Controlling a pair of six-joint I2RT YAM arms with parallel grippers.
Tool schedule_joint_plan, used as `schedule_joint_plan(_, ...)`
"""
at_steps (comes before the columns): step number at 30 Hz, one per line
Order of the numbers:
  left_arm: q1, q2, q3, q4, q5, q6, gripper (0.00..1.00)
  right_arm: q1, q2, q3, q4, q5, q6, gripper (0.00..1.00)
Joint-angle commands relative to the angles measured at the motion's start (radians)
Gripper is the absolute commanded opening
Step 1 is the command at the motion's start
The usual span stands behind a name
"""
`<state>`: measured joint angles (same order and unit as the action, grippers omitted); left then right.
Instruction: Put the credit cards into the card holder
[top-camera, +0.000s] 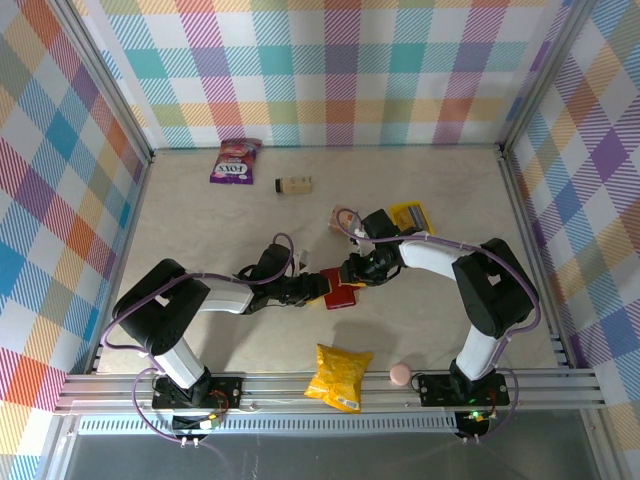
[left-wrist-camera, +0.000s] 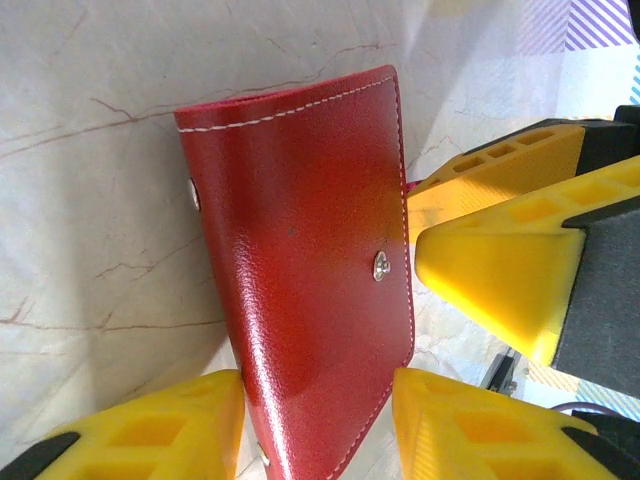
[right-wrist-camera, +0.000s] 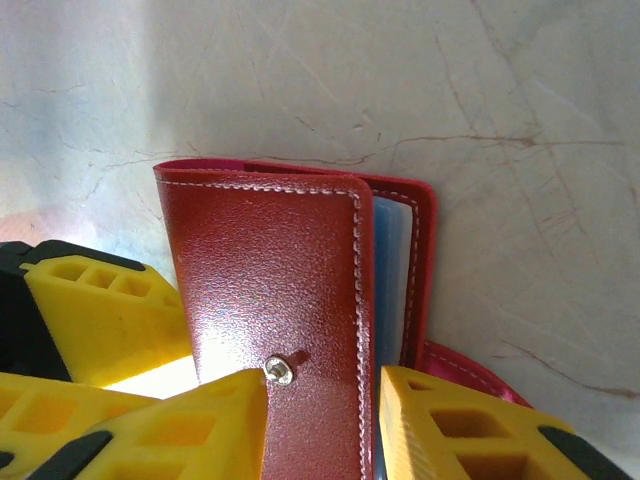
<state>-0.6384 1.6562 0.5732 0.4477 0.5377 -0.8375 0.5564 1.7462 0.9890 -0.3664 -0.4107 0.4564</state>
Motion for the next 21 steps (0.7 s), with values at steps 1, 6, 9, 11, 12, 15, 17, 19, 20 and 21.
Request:
schedule_joint_plan(1,0.008,0.010,0.018,0.005,-0.001,0.019,0.41,-0.003,0.025,0.000,0.002,-0.040,-0.007,0.34)
schedule_joint_plan(6,0.008,0.017,0.020,0.005,-0.001,0.018,0.38,-0.001,0.026,-0.001,0.004,-0.049,-0.010,0.33)
schedule_joint_plan(9,0.009,0.026,0.022,0.005,-0.004,0.020,0.37,-0.003,0.007,-0.008,0.013,-0.052,-0.006,0.31)
schedule_joint_plan(11,0.008,0.032,0.024,0.003,-0.004,0.022,0.36,-0.003,-0.007,-0.014,0.019,-0.053,-0.005,0.30)
schedule_joint_plan(12,0.009,0.034,0.025,0.003,-0.004,0.022,0.34,-0.002,-0.015,-0.018,0.026,-0.059,-0.003,0.30)
schedule_joint_plan(15,0.008,0.042,0.028,0.003,-0.005,0.023,0.31,-0.002,-0.034,-0.030,0.046,-0.086,0.003,0.29)
schedule_joint_plan(17,0.008,0.044,0.030,0.002,-0.007,0.025,0.28,-0.003,-0.047,-0.038,0.064,-0.105,0.006,0.29)
schedule_joint_plan(19,0.008,0.045,0.031,-0.001,-0.010,0.027,0.25,-0.002,-0.064,-0.047,0.078,-0.117,0.010,0.29)
schedule_joint_plan(20,0.008,0.045,0.032,0.000,-0.012,0.028,0.23,-0.003,-0.073,-0.051,0.085,-0.118,0.012,0.28)
schedule_joint_plan(21,0.008,0.047,0.033,-0.001,-0.014,0.029,0.22,-0.003,-0.083,-0.055,0.087,-0.118,0.014,0.28)
